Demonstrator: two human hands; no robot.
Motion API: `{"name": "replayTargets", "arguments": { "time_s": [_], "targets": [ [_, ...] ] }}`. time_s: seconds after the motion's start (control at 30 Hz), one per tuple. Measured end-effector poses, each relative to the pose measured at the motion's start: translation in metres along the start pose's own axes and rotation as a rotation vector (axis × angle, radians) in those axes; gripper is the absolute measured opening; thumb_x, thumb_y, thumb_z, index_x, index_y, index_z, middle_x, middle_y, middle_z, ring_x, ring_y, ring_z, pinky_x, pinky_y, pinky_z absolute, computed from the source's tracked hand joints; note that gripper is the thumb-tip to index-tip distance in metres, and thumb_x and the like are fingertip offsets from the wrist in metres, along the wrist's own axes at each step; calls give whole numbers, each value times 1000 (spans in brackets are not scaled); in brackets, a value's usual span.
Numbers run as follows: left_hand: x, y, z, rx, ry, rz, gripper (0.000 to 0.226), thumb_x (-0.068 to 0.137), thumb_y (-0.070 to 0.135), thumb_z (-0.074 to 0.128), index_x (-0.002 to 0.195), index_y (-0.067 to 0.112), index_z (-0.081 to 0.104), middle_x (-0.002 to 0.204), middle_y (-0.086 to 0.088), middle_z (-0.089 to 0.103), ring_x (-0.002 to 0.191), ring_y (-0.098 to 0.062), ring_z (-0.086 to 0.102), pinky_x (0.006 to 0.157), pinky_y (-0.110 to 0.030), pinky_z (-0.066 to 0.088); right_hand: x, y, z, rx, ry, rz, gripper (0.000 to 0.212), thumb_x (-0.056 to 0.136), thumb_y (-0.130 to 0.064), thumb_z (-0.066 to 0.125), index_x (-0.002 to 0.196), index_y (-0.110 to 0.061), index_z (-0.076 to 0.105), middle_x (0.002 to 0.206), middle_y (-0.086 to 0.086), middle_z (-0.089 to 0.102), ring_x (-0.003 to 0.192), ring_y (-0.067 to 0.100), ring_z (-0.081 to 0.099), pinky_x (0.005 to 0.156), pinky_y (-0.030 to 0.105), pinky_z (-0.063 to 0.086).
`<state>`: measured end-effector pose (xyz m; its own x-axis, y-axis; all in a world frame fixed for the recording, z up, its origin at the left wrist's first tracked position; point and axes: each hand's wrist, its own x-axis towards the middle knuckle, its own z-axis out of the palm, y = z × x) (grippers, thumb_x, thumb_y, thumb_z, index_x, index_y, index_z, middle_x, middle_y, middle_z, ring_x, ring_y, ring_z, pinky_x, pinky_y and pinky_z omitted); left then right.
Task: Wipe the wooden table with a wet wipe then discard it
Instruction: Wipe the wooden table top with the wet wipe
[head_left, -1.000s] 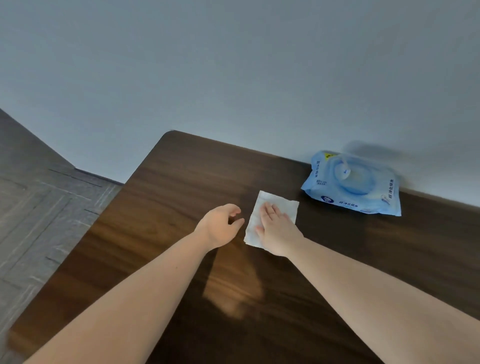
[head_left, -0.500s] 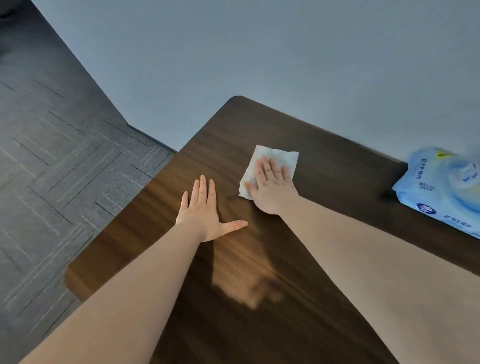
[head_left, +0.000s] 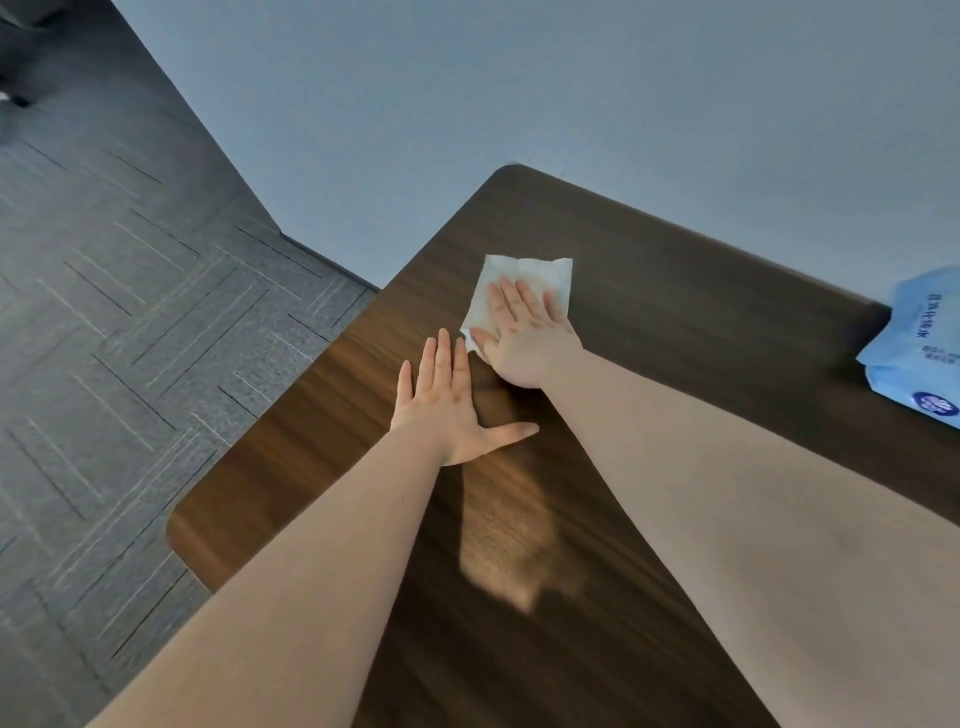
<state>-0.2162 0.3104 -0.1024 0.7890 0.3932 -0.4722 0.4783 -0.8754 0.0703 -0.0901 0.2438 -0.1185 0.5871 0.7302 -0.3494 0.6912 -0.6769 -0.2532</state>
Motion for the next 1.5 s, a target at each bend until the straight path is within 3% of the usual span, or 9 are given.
{"name": "replayTargets", "arguments": {
  "time_s": [0.13,0.27,0.5,0.97,1.2,1.5],
  "targets": [
    [-8,5,-2,107,38,48,121,63,93,17,148,11,-15,158,-8,-19,145,-23,-16,116,-44,-6,-56,42,4,36,-8,129,66,97,-53,7,150,-18,-12,159,0,-19,145,18,-19,116,41,-13],
    [-18,41,-4,196,111,241,106,75,84,12,149,12,-11,159,-4,-14,146,-18,-12,118,-39,-2,-131,103,10,87,-27,311,67,97,-55,7,149,-20,-16,157,-3,-24,144,14,-22,113,36,-16],
    [-37,183,10,183,52,511,101,79,80,15,149,12,-11,159,-3,-13,146,-16,-12,118,-37,-1,-276,206,32,123,7,592,69,96,-57,7,148,-20,-17,158,-2,-21,145,14,-17,116,37,-11],
    [-127,457,89,374,-34,953,104,79,81,21,149,13,-14,158,-3,-19,145,-15,-16,117,-35,-5,-528,379,90,307,122,1071,67,96,-54,8,150,-20,-13,160,-2,-15,146,14,-14,119,39,-6],
    [-148,499,127,481,-53,910,115,66,90,12,146,14,-21,156,-3,-25,143,-19,-24,116,-43,-10,-616,435,103,351,140,1249,67,97,-54,8,150,-19,-13,160,0,-13,147,15,-13,117,39,-7],
    [-153,493,120,438,-84,864,110,70,86,18,147,17,-18,157,-1,-23,143,-18,-21,116,-43,-9,-609,428,101,384,137,1268,66,98,-50,8,149,-15,-14,160,3,-16,146,18,-15,118,41,-8]
  ]
}}
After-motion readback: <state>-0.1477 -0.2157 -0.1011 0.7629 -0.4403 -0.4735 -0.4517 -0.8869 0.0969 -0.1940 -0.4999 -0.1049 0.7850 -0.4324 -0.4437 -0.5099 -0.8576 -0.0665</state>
